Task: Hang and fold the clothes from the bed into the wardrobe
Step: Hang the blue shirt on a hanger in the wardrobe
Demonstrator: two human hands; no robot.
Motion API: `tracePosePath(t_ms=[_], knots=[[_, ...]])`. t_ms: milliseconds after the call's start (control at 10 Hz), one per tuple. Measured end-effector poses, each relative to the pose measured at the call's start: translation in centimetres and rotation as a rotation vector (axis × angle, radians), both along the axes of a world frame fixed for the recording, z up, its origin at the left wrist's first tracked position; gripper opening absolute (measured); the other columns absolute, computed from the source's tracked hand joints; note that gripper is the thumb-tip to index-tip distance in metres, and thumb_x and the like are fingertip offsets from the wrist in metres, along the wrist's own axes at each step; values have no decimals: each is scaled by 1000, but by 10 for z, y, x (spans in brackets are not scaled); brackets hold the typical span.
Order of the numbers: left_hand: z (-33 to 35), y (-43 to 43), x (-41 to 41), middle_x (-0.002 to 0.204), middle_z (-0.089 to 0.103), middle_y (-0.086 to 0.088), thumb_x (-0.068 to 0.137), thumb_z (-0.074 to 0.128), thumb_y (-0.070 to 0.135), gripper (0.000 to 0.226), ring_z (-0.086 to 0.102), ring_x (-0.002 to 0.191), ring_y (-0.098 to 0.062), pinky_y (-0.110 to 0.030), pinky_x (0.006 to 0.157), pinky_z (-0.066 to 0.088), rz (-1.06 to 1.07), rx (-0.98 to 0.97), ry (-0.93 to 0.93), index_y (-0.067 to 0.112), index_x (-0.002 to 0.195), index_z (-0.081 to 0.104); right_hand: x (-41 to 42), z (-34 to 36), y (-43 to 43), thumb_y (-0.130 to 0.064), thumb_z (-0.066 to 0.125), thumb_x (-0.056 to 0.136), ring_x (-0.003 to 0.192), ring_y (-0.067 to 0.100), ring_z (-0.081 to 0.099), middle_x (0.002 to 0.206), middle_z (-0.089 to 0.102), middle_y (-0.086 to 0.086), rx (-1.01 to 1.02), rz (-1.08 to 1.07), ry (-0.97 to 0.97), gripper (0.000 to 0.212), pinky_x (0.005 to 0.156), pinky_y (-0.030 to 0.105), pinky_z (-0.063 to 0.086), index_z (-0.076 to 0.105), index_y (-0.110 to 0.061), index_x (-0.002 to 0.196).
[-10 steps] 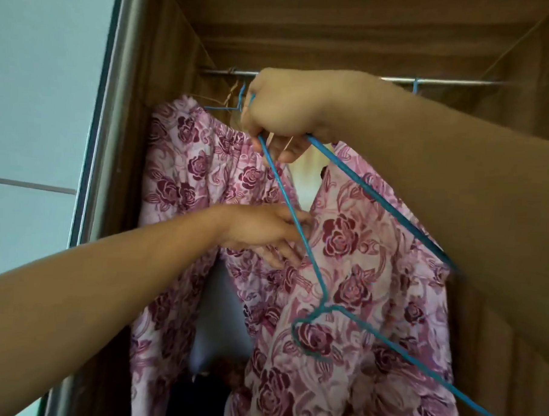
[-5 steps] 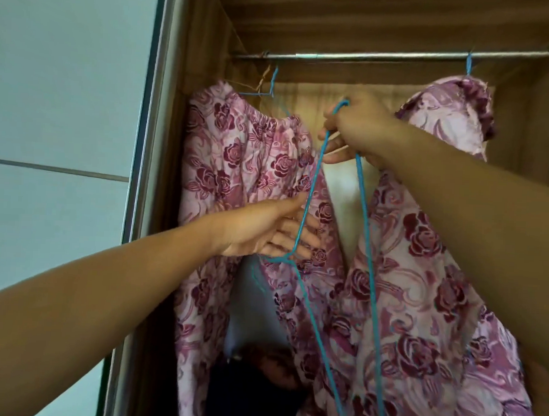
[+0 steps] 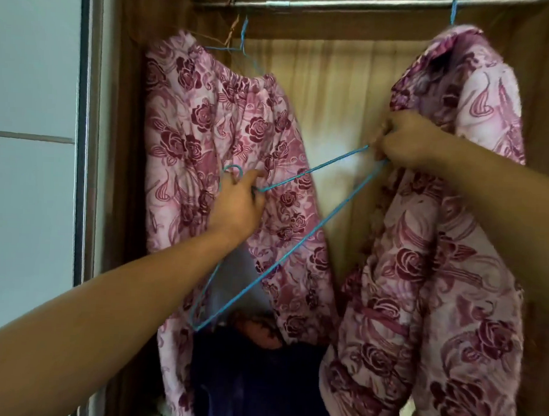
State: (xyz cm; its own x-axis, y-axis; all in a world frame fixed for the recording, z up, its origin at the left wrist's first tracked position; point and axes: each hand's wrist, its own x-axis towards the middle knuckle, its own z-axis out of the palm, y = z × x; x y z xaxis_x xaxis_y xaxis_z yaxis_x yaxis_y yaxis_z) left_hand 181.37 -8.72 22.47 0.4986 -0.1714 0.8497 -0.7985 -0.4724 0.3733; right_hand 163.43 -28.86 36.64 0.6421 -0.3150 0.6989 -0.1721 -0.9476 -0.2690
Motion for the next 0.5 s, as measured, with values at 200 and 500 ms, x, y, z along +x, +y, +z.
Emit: tracePosePath(t_ms=[200,500], knots=[[-28,-37,3,72,61,-9,95,45,-7,31,56,58,-23,-33,57,49,-333,102,199,10,109,67,-1,-57,-19,-28,54,93,120,34,59,133,61,9,-510,-583,487,34,102,55,33,60,-18,125],[-81,-48,9,96,73,-16,89,64,3,16,61,82,-21,-33,80,50,-316,325,315,6,102,74,60,-199,-57,-30,59,94,94,30,63,102,65,13,-96,-220,685,19,82,35,50,66,-12,99]])
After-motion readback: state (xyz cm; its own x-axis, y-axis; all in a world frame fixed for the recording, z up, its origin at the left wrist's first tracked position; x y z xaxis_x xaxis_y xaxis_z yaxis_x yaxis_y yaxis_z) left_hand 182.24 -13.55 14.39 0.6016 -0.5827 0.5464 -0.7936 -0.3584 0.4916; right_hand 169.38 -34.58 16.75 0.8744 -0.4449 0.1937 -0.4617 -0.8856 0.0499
